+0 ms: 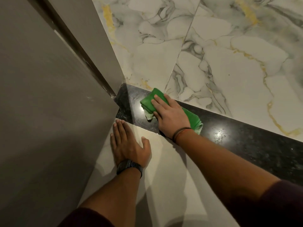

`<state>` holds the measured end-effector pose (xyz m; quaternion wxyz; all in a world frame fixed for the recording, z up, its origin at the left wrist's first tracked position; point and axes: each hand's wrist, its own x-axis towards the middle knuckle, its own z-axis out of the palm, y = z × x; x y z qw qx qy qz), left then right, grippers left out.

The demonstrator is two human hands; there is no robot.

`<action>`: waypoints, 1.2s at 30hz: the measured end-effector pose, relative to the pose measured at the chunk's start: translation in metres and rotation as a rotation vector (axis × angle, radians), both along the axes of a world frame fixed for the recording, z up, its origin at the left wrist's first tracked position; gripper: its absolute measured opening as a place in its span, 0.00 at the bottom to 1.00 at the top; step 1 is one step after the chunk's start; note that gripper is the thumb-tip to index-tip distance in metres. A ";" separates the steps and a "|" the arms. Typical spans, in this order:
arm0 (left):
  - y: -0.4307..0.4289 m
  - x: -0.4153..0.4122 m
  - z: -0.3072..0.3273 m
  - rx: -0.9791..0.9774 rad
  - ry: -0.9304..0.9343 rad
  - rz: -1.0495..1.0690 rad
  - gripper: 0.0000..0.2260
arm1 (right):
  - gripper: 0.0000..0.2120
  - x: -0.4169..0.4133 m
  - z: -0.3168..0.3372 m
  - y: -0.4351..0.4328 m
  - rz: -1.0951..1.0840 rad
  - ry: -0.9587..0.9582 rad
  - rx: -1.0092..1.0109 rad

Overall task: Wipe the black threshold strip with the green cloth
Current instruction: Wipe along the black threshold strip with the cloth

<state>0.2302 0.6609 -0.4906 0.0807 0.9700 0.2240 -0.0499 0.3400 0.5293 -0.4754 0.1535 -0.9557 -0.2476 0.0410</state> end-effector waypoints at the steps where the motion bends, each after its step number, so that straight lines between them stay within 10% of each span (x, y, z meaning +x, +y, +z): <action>1: 0.001 0.000 0.000 0.007 0.011 -0.002 0.40 | 0.22 -0.001 -0.002 0.010 -0.034 -0.002 -0.033; 12: -0.004 -0.006 0.009 -0.028 -0.055 -0.058 0.38 | 0.20 -0.075 0.008 -0.145 0.228 -0.001 0.061; 19: -0.094 -0.051 0.013 -0.014 0.031 -0.222 0.41 | 0.21 -0.107 0.004 -0.293 -0.699 -0.035 0.102; 27: -0.226 -0.102 0.006 -0.049 0.097 -0.299 0.43 | 0.22 -0.197 0.002 -0.364 -0.177 -0.046 0.022; 32: -0.220 -0.100 0.001 0.000 0.081 -0.288 0.43 | 0.24 -0.172 0.006 -0.464 -0.929 0.023 0.072; 36: -0.228 -0.099 0.004 0.000 0.085 -0.297 0.43 | 0.22 -0.175 0.001 -0.446 -1.019 -0.053 0.064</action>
